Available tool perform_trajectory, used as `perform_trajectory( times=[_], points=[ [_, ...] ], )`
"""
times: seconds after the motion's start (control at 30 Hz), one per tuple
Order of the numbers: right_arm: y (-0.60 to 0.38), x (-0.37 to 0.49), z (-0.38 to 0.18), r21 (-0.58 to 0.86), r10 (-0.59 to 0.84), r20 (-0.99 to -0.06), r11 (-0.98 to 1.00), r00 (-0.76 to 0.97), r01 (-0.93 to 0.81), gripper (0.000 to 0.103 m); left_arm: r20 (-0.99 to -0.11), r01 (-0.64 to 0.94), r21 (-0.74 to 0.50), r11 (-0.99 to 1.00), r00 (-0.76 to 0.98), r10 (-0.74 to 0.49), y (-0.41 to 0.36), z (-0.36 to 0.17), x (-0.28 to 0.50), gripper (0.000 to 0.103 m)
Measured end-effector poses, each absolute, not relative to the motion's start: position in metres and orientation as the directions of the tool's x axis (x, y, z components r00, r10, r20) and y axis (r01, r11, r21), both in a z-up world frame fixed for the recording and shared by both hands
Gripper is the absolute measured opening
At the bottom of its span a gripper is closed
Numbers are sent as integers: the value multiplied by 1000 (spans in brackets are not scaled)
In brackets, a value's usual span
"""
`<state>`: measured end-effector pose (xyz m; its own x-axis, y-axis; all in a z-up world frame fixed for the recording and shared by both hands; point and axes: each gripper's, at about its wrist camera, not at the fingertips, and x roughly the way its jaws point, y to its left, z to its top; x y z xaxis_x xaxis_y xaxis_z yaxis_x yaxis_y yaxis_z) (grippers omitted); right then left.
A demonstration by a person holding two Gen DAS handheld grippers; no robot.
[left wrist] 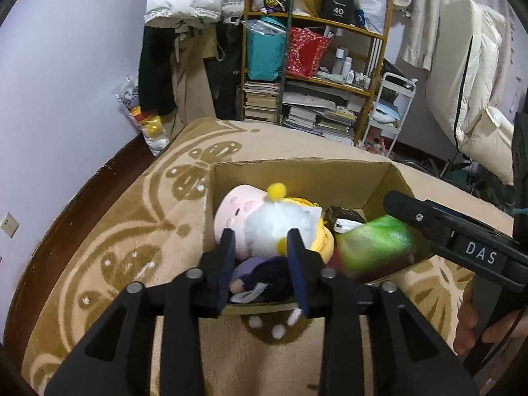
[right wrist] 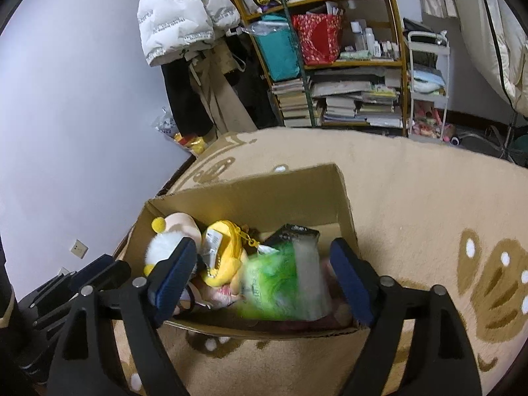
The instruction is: Organize soft objects
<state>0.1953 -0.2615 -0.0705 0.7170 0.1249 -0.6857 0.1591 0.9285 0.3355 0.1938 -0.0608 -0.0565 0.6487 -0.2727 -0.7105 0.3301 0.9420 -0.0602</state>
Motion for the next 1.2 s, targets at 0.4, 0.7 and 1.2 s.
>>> perform_trajectory(
  times=[0.4,0.7,1.2],
  points=[
    [-257,178,-51,301,75,-664,937,744,174,101,-682,295,-5,956,698,-219,-45,-37,176,77],
    [-263,158,-32,288,29,-649,934,760,211,103,-642,206,-42,978,745,-185,-18,-13,164,96],
    [-256,94,32,223,14,-545,966,839,128,103,-560,194,-13,981,811,-168,5,33,107,102]
  ],
)
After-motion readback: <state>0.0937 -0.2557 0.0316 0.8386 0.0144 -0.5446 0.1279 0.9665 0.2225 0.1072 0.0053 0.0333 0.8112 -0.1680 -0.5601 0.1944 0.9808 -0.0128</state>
